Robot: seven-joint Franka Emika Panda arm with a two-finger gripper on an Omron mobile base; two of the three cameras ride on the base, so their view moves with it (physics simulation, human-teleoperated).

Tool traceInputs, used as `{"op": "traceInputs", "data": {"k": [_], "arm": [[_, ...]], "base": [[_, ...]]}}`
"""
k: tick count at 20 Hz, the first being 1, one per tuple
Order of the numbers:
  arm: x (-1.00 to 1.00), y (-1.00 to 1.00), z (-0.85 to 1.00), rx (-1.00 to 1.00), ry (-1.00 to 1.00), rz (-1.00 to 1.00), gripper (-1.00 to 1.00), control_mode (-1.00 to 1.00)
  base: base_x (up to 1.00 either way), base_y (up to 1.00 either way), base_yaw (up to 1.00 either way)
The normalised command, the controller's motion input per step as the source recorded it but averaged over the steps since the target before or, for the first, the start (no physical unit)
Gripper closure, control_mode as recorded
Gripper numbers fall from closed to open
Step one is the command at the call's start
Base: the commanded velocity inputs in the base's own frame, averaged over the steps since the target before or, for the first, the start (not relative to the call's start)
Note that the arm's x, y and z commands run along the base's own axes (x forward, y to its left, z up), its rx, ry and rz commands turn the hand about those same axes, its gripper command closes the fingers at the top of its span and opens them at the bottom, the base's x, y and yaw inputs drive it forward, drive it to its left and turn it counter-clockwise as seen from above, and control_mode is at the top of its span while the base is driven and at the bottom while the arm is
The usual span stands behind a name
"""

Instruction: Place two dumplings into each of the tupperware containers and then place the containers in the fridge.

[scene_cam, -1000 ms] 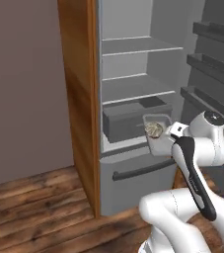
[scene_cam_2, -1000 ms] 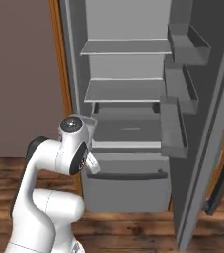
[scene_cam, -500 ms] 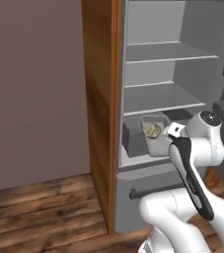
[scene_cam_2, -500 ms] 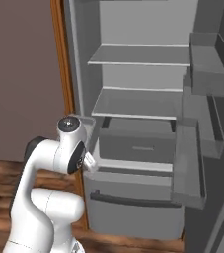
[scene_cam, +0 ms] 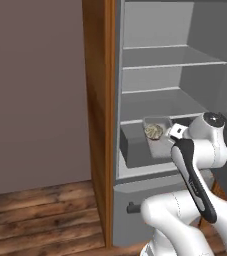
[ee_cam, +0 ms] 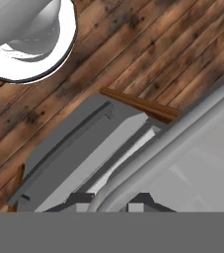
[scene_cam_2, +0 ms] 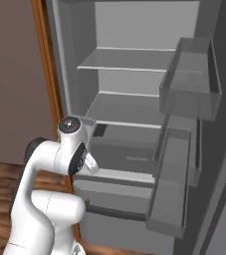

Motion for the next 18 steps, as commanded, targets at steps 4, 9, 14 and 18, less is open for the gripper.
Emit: {"op": "traceInputs", "data": {"k": [4, 9, 14, 18], "arm": [[0.0, 0.0, 0.0, 0.0, 0.0, 0.0, 1.0, 1.0], [0.0, 0.0, 0.0, 0.0, 0.0, 0.0, 1.0, 1.0], [0.0, 0.0, 0.0, 0.0, 0.0, 0.0, 1.0, 1.0], [0.24, -0.01, 0.27, 0.0, -0.04, 0.01, 1.0, -1.0]], "base": [[0.39, -0.4, 0.13], [0.51, -0.46, 0.12], [0.3, -0.22, 0.08], [0.0, 0.0, 0.0]]}}
